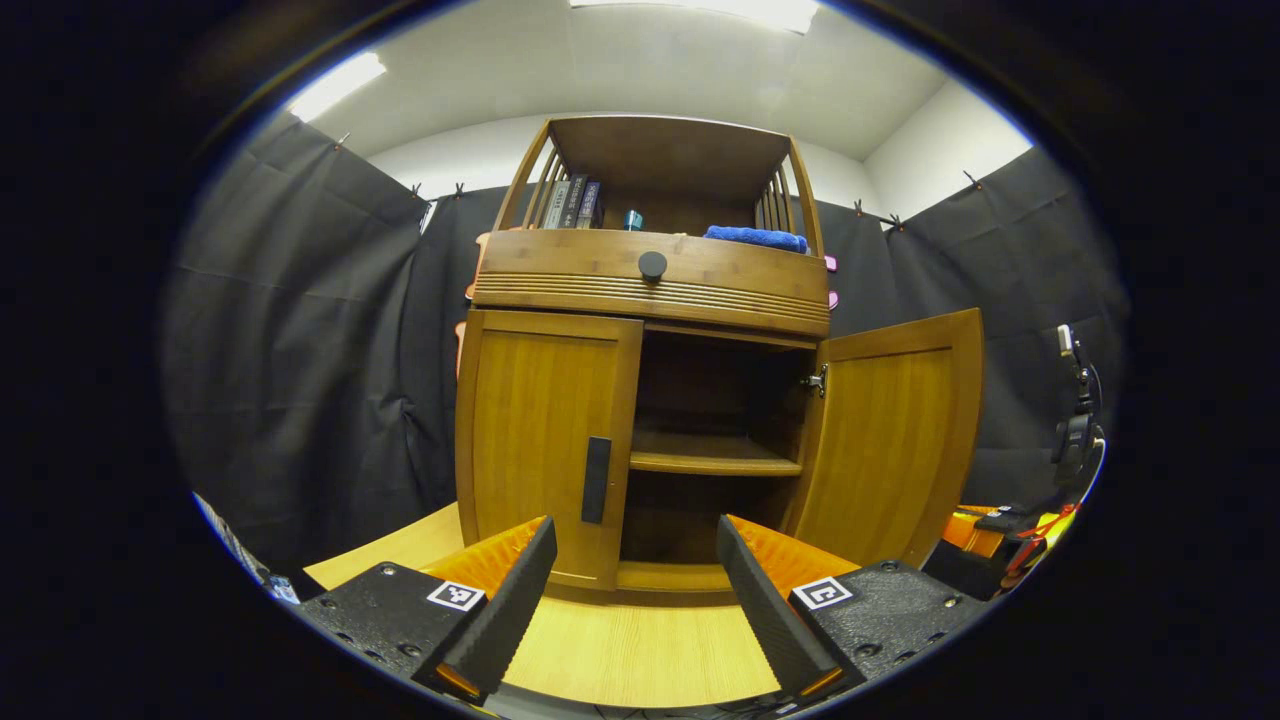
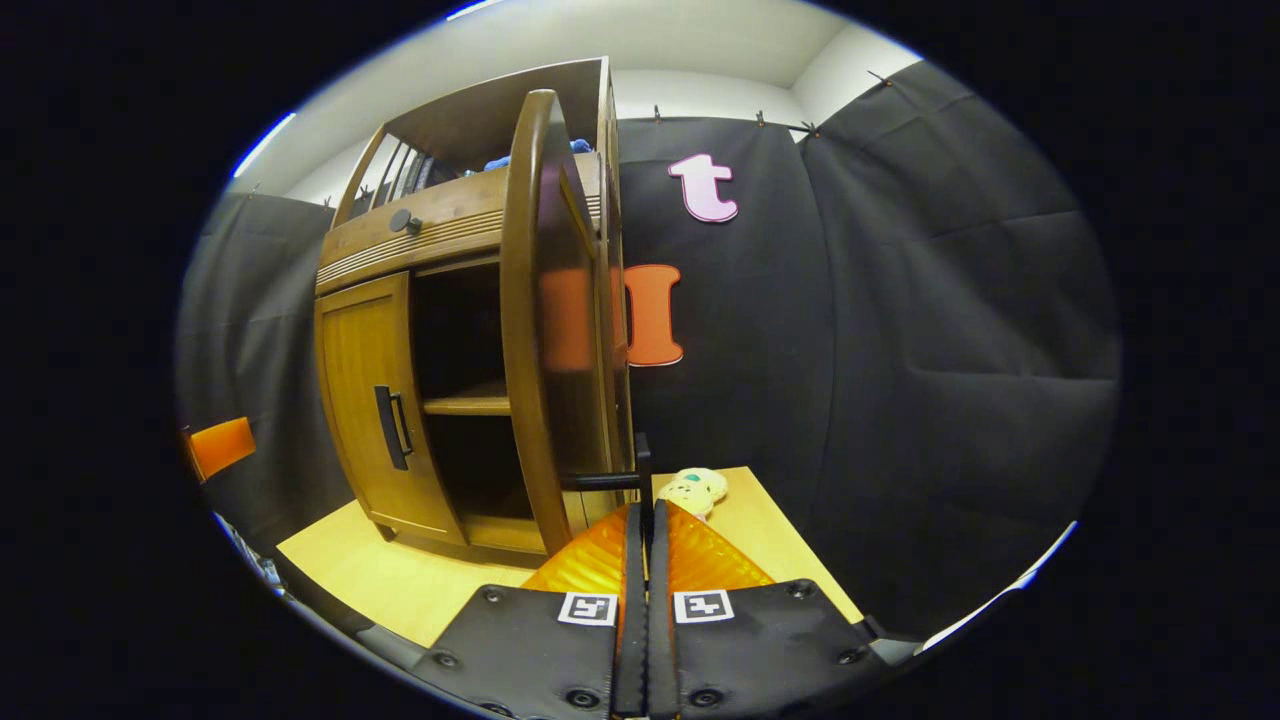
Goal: Open the right door of the double-door shoe cabinet with the right hand, and open the left door with the left hand.
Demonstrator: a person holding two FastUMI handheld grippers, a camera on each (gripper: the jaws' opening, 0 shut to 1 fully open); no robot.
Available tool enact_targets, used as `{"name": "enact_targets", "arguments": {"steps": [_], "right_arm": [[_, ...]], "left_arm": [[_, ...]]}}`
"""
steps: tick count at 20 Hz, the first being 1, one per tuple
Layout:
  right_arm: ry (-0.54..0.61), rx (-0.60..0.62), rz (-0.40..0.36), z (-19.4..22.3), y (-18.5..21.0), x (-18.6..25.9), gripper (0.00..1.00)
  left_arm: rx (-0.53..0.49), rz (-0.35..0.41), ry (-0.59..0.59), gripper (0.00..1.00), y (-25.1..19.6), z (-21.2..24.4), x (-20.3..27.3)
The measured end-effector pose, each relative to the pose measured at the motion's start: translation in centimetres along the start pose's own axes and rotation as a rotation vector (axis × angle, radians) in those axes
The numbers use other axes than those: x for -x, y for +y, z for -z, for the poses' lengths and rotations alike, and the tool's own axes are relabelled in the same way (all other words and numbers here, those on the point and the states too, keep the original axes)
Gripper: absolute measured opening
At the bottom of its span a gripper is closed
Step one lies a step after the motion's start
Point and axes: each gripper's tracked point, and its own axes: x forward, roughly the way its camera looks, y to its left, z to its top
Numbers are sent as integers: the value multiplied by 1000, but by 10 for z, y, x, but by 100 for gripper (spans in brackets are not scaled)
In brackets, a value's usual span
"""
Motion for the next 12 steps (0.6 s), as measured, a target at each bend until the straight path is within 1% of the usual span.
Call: {"name": "enact_targets", "arguments": {"steps": [3,4,5,6,8,11,12], "right_arm": [[0,-7,-3,0,-11,8,12],[4,-7,-17,-1,-9,13,7],[5,-2,-17,-1,-10,14,7],[2,4,-7,-3,-14,17,12],[1,-1,17,-5,-24,22,12],[12,-48,29,-4,-35,35,12],[13,-66,36,-4,-40,38,16]], "left_arm": [[-4,-2,-8,96,-6,-2,-5],[-6,-4,-10,96,-7,-2,-6],[-6,-5,-11,96,-8,-3,-9],[-2,-4,-10,96,-10,-1,-13],[0,-4,-13,96,-11,-2,-20],[-11,-5,-21,96,-8,-4,-42],[-18,-9,-17,96,-7,-4,-48]]}}
